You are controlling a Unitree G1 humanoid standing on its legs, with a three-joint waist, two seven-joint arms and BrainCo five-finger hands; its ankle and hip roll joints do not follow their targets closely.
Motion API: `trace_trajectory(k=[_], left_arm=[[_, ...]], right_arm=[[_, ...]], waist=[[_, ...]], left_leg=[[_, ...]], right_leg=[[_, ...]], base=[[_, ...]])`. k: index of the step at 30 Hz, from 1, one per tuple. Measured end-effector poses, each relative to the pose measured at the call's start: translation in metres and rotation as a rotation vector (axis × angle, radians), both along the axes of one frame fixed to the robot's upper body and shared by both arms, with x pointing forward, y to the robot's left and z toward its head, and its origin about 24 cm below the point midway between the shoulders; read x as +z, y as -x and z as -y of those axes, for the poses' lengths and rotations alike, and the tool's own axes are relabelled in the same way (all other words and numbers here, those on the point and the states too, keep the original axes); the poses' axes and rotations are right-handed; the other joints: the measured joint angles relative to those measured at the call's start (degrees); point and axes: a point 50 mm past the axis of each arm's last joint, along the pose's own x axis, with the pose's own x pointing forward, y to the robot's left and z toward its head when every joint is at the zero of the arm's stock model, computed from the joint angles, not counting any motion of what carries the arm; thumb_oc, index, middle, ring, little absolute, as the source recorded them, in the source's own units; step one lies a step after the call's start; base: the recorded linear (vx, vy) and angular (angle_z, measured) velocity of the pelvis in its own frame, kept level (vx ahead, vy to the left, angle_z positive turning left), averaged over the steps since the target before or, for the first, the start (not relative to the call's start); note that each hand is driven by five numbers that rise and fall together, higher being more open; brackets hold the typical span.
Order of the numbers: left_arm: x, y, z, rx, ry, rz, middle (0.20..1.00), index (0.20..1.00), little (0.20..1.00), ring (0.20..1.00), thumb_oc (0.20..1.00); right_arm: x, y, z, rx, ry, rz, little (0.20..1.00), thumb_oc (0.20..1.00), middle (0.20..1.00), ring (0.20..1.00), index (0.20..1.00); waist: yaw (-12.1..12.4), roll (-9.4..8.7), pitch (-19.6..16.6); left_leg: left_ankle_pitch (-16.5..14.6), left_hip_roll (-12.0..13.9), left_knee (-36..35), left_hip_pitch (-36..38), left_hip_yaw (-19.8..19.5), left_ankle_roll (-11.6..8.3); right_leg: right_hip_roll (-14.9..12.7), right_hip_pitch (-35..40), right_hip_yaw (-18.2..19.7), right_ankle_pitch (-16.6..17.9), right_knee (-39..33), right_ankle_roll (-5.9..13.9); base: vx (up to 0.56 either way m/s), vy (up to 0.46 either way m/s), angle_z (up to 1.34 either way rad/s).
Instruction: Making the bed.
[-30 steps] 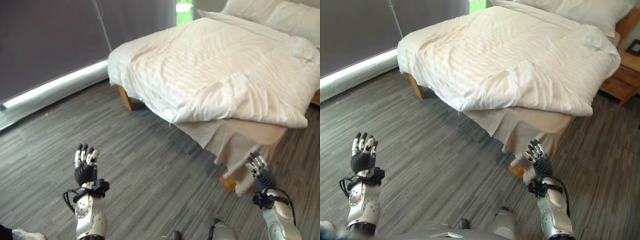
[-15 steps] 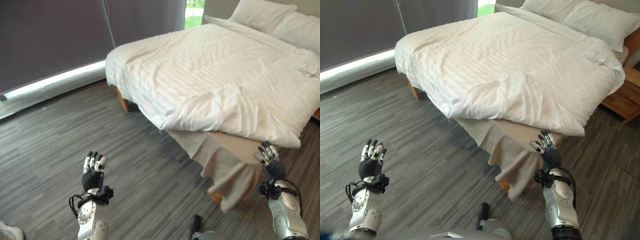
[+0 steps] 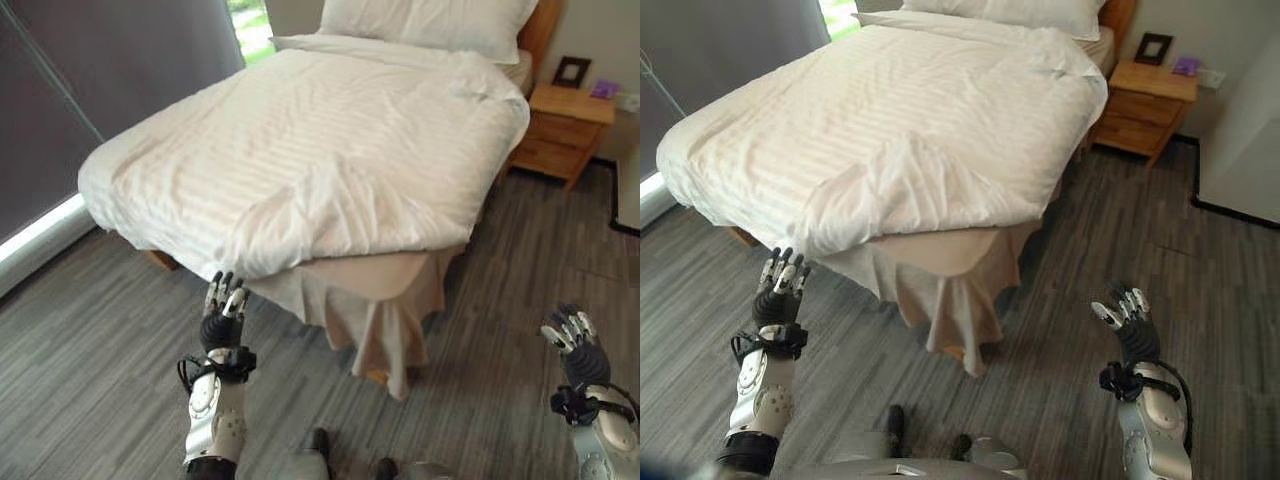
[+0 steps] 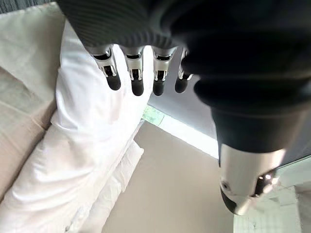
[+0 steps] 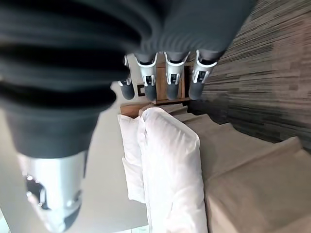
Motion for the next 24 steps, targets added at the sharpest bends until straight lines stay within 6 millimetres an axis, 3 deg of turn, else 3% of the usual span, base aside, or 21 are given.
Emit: trace_trajectory(k=[3, 4, 5, 7, 9, 13, 18, 21, 24], left_arm=[[-0.002, 0.011, -0.019, 0.087, 0.053, 0.005, 1.000, 1.000, 1.000, 1.000, 1.000], [-0.007, 0.023, -0.032, 0.157, 0.077, -0.006, 1.000, 1.000, 1.000, 1.000, 1.000], [-0.008, 0.028, -0.038, 0.189, 0.079, -0.012, 1.000, 1.000, 1.000, 1.000, 1.000], [-0.009, 0.041, -0.053, 0.283, 0.080, -0.020, 1.000, 1.000, 1.000, 1.000, 1.000], [-0.010, 0.044, -0.058, 0.320, 0.081, -0.020, 1.000, 1.000, 1.000, 1.000, 1.000], [-0.009, 0.044, -0.060, 0.329, 0.072, -0.021, 1.000, 1.000, 1.000, 1.000, 1.000], [-0.010, 0.040, -0.055, 0.317, 0.078, -0.030, 1.000, 1.000, 1.000, 1.000, 1.000], [-0.010, 0.032, -0.044, 0.264, 0.081, -0.030, 1.000, 1.000, 1.000, 1.000, 1.000], [-0.008, 0.022, -0.035, 0.218, 0.081, -0.020, 1.000, 1.000, 1.000, 1.000, 1.000]], right_arm=[[0.000, -0.009, -0.003, 0.003, -0.017, 0.012, 1.000, 1.000, 1.000, 1.000, 1.000], [0.007, -0.018, -0.004, 0.015, -0.012, 0.041, 1.000, 1.000, 1.000, 1.000, 1.000], [0.010, -0.022, -0.005, 0.022, -0.010, 0.054, 1.000, 1.000, 1.000, 1.000, 1.000], [0.020, -0.035, -0.008, 0.056, 0.010, 0.090, 1.000, 1.000, 1.000, 1.000, 1.000], [0.027, -0.043, -0.008, 0.078, 0.038, 0.106, 1.000, 1.000, 1.000, 1.000, 1.000], [0.026, -0.043, -0.011, 0.094, 0.047, 0.098, 1.000, 1.000, 1.000, 1.000, 1.000], [0.021, -0.043, -0.018, 0.126, 0.047, 0.079, 1.000, 1.000, 1.000, 1.000, 1.000], [0.015, -0.039, -0.021, 0.129, 0.050, 0.055, 1.000, 1.000, 1.000, 1.000, 1.000], [0.009, -0.035, -0.024, 0.131, 0.040, 0.026, 1.000, 1.000, 1.000, 1.000, 1.000]], waist=[[2.6, -2.61, -0.4], [3.5, -1.98, -0.9], [3.7, -1.67, -1.1], [4.9, 0.15, -0.9], [6.1, 0.09, -1.0], [8.0, -0.16, -0.9], [7.9, -1.55, -1.2], [7.6, -2.49, -1.5], [6.0, -1.64, -0.4]], left_leg=[[0.2, -3.2, -2.9, 1.9, 0.4, 0.55], [1.8, -3.7, -4.2, 2.9, 0.3, 2.89], [1.3, -3.3, -4.8, 3.3, 0.4, 3.54], [0.8, -1.6, -6.4, 4.3, -2.8, 3.69], [0.0, -2.5, -6.7, 4.4, -2.8, 2.56], [-0.6, -2.7, -5.6, 4.3, -1.5, 2.19], [-1.1, -4.3, -4.8, 3.4, -0.9, 3.00], [-2.3, -5.9, -4.9, 3.6, 0.3, 4.96], [-1.9, -6.1, -6.3, 5.6, -0.1, 6.50]], right_leg=[[-0.3, 0.6, -1.4, 0.5, -1.3, 0.40], [0.6, 0.8, -0.9, 1.2, -1.1, 1.26], [1.1, 0.9, -0.1, 1.2, -0.9, 1.26], [1.4, -0.9, 3.7, -0.9, 3.0, 0.87], [-1.8, -0.1, 4.6, -0.3, -0.2, 1.19], [-2.2, 1.0, 4.4, 0.7, -2.2, 1.62], [-3.8, 0.4, 5.2, 0.9, -2.0, 3.43], [-5.9, -1.9, 7.2, -0.1, 3.3, 5.26], [-6.7, -6.5, 10.1, -0.1, 15.1, 6.45]], base=[[0.13, 0.127, 0.31], [0.11, 0.084, 0.29], [0.12, 0.086, 0.21], [0.09, 0.056, 0.17], [0.05, 0.033, 0.06], [0.04, 0.075, 0.02], [0.03, 0.053, -0.05], [-0.01, 0.097, -0.18], [0.03, 0.073, 0.06]])
